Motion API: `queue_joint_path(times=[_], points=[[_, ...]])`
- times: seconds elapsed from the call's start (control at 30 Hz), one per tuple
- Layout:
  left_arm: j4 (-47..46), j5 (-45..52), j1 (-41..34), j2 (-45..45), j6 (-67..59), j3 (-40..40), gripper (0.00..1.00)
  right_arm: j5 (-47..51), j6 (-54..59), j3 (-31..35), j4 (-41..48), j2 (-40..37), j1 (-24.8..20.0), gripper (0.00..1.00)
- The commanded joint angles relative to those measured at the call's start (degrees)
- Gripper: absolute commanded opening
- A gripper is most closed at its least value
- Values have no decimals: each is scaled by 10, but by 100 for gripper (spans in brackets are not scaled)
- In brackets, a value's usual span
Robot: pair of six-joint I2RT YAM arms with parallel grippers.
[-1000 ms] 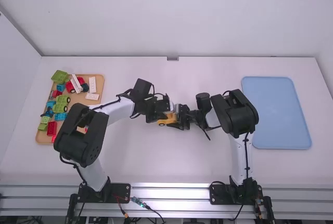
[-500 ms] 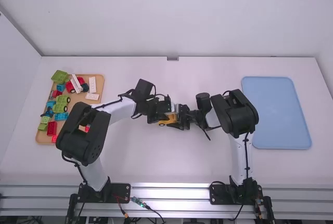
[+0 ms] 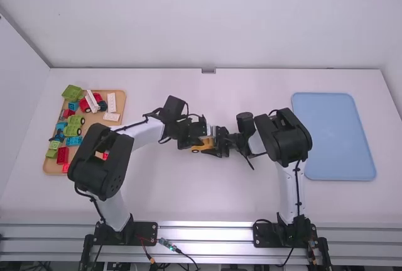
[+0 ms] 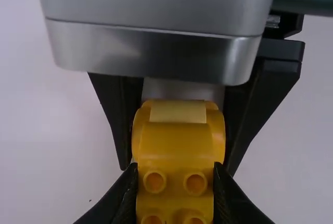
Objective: Assemble lego blocks to make yellow taxi
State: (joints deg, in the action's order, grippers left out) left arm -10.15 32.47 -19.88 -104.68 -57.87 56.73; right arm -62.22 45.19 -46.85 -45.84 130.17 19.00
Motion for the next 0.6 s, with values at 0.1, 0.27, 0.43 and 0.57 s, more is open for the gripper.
queue_joint_path(times=[0.1,0.27,0.43,0.57], points=[[-12,-4,-8,-21,-4,0,2,5,2,3,2,6,2,51],[-27,-6,-17,-21,2,10,2,5,3,3,2,6,2,51],[-29,-19,-31,-21,-2,11,2,5,3,3,0,6,2,51],[-29,-46,-39,-21,15,11,2,5,3,3,0,6,2,51]])
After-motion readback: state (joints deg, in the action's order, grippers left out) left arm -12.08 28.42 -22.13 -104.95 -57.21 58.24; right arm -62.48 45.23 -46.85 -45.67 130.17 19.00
